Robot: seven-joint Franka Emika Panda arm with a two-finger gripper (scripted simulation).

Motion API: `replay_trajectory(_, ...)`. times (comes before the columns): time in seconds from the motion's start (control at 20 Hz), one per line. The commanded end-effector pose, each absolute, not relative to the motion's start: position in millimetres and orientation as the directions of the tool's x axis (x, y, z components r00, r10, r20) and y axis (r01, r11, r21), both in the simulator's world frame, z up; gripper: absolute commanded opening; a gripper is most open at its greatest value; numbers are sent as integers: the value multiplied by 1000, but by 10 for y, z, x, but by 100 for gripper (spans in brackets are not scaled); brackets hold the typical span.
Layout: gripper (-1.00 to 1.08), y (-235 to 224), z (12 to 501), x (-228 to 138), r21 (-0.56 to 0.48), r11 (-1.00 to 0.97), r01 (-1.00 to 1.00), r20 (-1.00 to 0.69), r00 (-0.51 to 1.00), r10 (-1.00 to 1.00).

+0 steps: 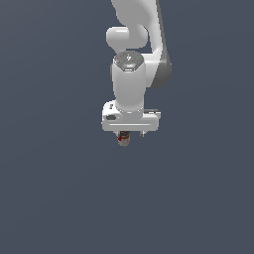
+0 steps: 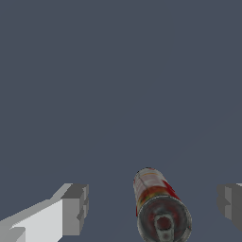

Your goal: Pick up the object and move it to a goal position.

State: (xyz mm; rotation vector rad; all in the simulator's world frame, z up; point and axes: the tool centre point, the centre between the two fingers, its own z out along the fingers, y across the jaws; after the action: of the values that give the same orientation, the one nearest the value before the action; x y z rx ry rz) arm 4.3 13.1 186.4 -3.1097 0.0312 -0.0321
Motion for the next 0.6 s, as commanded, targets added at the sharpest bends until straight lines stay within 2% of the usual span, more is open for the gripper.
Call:
replay_trajectory(0.0, 100, 121, 1874, 49, -34, -999, -25, 20, 999, -26)
replay_trajectory(0.55, 100, 43, 1700, -146, -22, -1000, 9, 16, 1000, 9)
